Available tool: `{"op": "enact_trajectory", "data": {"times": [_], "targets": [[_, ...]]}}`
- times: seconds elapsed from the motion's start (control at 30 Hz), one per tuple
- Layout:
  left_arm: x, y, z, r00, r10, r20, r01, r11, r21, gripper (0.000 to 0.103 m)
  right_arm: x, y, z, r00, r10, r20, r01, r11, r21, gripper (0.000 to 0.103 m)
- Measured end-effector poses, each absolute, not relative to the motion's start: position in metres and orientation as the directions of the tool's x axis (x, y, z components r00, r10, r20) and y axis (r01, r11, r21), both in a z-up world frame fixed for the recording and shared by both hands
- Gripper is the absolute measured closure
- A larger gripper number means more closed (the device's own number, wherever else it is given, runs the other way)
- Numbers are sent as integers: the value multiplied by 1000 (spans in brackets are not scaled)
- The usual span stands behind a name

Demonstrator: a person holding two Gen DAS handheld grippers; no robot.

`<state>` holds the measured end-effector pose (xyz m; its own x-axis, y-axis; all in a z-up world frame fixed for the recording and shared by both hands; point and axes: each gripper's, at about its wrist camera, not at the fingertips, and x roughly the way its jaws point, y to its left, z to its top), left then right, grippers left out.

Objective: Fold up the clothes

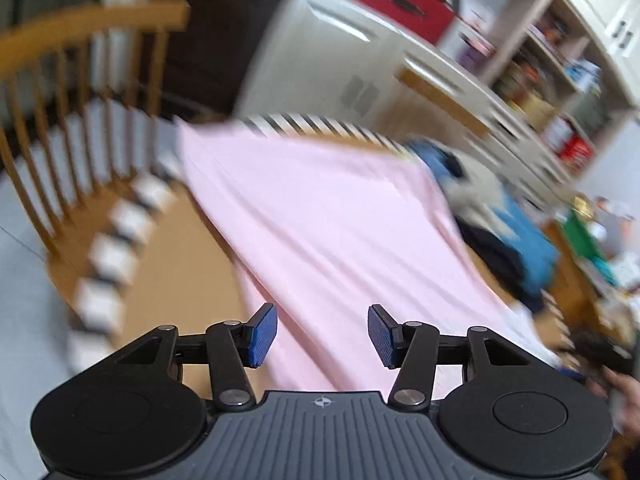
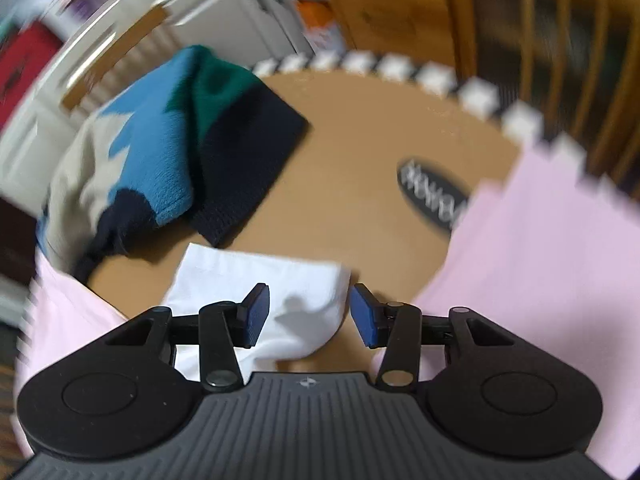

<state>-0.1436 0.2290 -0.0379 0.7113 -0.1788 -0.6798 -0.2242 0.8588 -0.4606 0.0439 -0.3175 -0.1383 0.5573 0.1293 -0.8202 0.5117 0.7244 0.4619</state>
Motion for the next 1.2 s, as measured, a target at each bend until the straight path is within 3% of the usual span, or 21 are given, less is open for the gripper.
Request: {"op": "enact_trajectory", "data": {"times": [0.07, 0.13, 0.17, 0.2, 0.3, 0.47, 0.57, 0.8, 0.87, 0.97, 1.07, 1.2], "targets": [[-150, 203, -48, 686, -261, -680, -165, 854, -494, 50, 43, -316, -142, 578, 145, -803, 497, 718, 488, 56], [-154, 171, -60, 660, -287, -694, -95, 885, -456, 51, 46, -310, -145, 584, 138, -800, 469, 746, 472, 65], [-156, 155, -66, 651, -287, -702, -68, 900, -430, 52, 50, -306, -146, 582, 141, -801, 443, 771, 457, 91], [-160, 140, -72, 637, -296, -712, -41, 909, -415, 52, 55, -301, -146, 579, 148, -802, 412, 795, 444, 101], [-172, 103, -88, 592, -315, -742, 4, 922, -388, 54, 62, -287, -141, 572, 114, -812, 300, 892, 337, 101], [-189, 74, -109, 502, -301, -811, -9, 936, -353, 73, 66, -281, -113, 594, 27, -804, 130, 983, 130, 102], [-200, 73, -110, 504, -273, -820, -35, 942, -335, 76, 68, -286, -102, 600, -36, -799, 86, 996, 20, 102], [-220, 77, -104, 471, -228, -852, -69, 954, -293, 91, 55, -301, -93, 589, -55, -806, 37, 998, -41, 101], [-226, 81, -102, 466, -221, -857, -77, 955, -288, 91, 52, -304, -94, 601, -53, -798, 42, 998, -35, 97], [-226, 86, -100, 451, -213, -867, -90, 955, -282, 91, 52, -311, -95, 607, -120, -786, 110, 992, -67, 64], [-230, 93, -96, 455, -206, -866, -118, 950, -288, 86, 35, -311, -82, 638, -111, -762, 100, 993, -62, 65], [-241, 119, -75, 551, -136, -823, -173, 947, -272, 71, -21, -287, -62, 592, 205, -779, -175, 977, 125, 62]]}}
